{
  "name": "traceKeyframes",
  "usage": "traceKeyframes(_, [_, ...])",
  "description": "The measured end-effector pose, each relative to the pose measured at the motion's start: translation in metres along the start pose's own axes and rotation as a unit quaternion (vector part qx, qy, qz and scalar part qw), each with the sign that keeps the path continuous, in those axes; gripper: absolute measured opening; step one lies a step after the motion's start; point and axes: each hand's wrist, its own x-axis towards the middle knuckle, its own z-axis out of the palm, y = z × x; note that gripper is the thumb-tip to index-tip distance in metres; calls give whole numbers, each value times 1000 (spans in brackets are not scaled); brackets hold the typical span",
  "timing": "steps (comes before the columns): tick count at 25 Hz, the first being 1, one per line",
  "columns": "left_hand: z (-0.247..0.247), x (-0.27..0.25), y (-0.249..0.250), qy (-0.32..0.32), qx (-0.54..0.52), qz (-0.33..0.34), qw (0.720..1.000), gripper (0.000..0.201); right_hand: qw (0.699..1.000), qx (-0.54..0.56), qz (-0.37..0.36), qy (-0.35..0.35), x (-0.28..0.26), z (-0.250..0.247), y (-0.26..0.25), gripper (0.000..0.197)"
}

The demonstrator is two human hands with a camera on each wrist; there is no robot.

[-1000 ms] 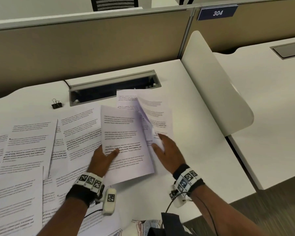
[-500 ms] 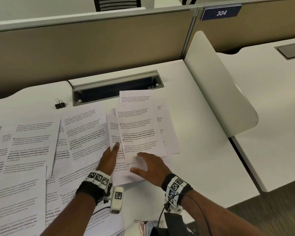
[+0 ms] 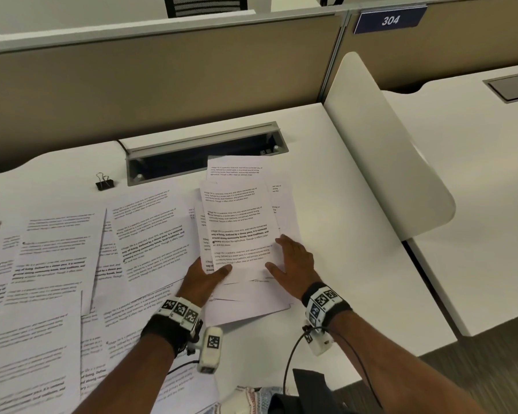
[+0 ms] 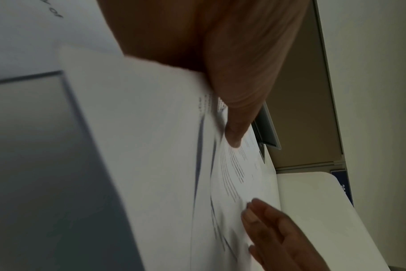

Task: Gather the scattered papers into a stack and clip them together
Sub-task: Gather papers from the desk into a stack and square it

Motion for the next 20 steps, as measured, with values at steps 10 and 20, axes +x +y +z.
traceKeyframes(10, [-8,-4,-2,32,29,3,999,49,989,110,33,91,13,-7,9,55])
traceKeyframes(20, [-84,-32,-25,129,8,-13,991,72,996,29,-11,87,71,-20,-10,62])
